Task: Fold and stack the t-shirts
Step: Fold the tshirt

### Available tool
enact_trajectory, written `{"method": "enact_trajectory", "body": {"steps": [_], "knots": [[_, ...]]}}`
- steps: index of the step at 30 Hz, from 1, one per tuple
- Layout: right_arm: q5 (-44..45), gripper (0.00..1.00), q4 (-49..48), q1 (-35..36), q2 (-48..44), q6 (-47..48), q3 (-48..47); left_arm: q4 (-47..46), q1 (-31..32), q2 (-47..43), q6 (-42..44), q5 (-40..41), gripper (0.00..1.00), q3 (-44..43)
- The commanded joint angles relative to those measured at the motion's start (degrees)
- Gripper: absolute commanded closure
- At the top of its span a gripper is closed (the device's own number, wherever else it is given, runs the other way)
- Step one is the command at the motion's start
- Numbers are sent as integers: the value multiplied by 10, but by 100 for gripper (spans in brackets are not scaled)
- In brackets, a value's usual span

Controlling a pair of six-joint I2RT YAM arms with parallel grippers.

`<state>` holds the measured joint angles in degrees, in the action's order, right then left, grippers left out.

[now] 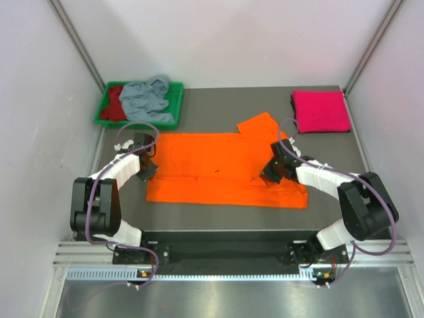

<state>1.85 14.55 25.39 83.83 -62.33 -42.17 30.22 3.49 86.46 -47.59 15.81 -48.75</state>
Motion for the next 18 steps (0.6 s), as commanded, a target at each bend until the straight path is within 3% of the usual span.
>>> {"method": "enact_trajectory", "body": {"steps": [1,18], "knots": [[-7,100,-46,12,19,53,-39,-3,-2,0,7,29,100,-16],[8,100,-36,64,106,176,-129,-5,-1,-1,8,31,100,-13]]}}
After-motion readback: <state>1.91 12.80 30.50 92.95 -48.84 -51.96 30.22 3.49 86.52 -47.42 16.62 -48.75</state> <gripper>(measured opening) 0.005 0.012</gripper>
